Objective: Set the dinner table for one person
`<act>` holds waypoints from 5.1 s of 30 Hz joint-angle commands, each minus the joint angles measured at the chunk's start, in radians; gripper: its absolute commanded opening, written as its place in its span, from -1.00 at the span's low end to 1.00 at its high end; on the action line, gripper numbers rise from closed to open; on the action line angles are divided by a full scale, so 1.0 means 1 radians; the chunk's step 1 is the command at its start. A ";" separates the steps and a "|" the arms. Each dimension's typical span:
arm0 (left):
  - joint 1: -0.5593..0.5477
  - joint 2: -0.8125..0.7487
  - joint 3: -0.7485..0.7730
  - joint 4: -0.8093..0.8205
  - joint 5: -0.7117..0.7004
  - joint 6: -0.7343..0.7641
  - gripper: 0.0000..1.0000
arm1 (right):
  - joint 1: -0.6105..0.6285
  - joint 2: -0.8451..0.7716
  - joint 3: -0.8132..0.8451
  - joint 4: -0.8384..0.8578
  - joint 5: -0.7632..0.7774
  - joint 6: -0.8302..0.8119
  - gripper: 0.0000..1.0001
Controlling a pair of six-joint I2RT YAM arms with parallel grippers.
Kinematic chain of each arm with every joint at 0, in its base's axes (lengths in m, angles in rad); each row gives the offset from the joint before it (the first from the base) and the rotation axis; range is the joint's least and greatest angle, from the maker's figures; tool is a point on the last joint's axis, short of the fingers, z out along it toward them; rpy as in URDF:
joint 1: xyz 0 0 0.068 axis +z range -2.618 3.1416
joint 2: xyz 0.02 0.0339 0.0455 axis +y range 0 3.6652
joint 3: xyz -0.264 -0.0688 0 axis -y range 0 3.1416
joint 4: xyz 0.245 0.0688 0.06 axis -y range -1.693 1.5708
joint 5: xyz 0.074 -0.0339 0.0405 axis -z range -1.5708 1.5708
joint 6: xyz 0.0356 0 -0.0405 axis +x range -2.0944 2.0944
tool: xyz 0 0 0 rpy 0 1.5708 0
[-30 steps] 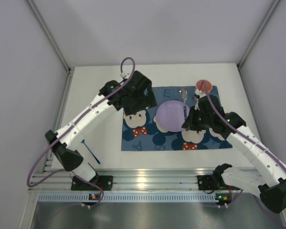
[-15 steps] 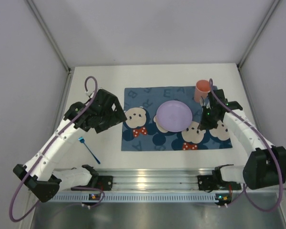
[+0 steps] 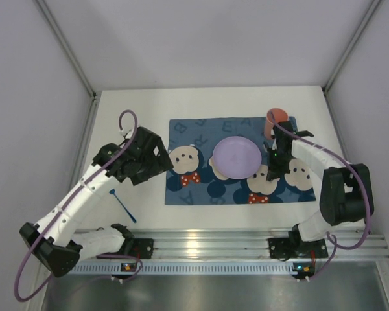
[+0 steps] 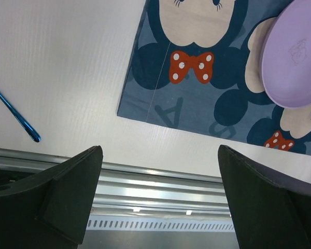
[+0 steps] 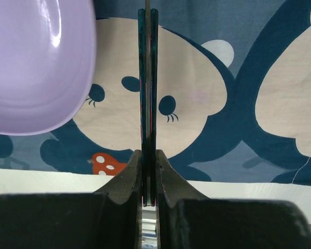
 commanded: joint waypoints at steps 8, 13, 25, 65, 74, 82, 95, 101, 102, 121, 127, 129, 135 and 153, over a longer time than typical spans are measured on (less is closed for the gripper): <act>0.028 -0.008 -0.039 0.105 0.037 0.025 0.95 | -0.008 0.081 0.057 -0.067 0.219 0.020 -0.51; 0.041 -0.002 -0.036 0.111 0.053 0.037 0.95 | -0.009 0.070 0.072 -0.099 0.285 0.045 0.32; 0.180 0.001 -0.051 -0.004 0.044 0.003 0.96 | 0.004 -0.090 0.138 -0.201 0.252 0.080 0.79; 0.799 0.171 -0.676 0.334 0.092 -0.057 0.28 | 0.100 -0.591 0.060 -0.363 -0.058 0.094 0.99; 0.811 0.347 -0.607 0.436 0.023 -0.012 -0.38 | 0.101 -0.600 0.095 -0.420 -0.023 0.098 0.99; 0.811 0.453 -0.555 0.496 0.010 0.034 -1.00 | 0.097 -0.631 0.081 -0.446 0.002 0.118 0.99; 0.669 0.371 -0.190 0.366 -0.031 0.215 -1.00 | 0.100 -0.649 0.040 -0.397 -0.014 0.151 0.99; 0.464 0.400 -0.036 0.369 0.010 0.259 -1.00 | 0.098 -0.638 0.032 -0.372 -0.028 0.151 0.99; 0.431 0.424 -0.019 0.371 0.032 0.265 -1.00 | 0.100 -0.638 0.031 -0.371 -0.028 0.151 0.99; -0.006 0.851 0.220 0.326 0.199 0.308 -1.00 | 0.100 -0.738 -0.030 -0.392 -0.021 0.177 0.99; -0.009 0.877 0.266 0.292 0.184 0.275 -1.00 | 0.098 -0.733 -0.035 -0.399 -0.017 0.172 0.99; -0.011 0.860 0.265 0.297 0.190 0.259 -0.68 | 0.098 -0.733 -0.037 -0.395 -0.015 0.167 0.99; -0.002 0.797 0.312 0.224 0.095 0.252 0.44 | 0.098 -0.727 -0.037 -0.397 -0.017 0.161 0.99; 0.284 0.215 -0.407 1.057 -0.292 0.665 0.57 | 0.098 -0.813 0.152 -0.385 -0.026 0.085 0.99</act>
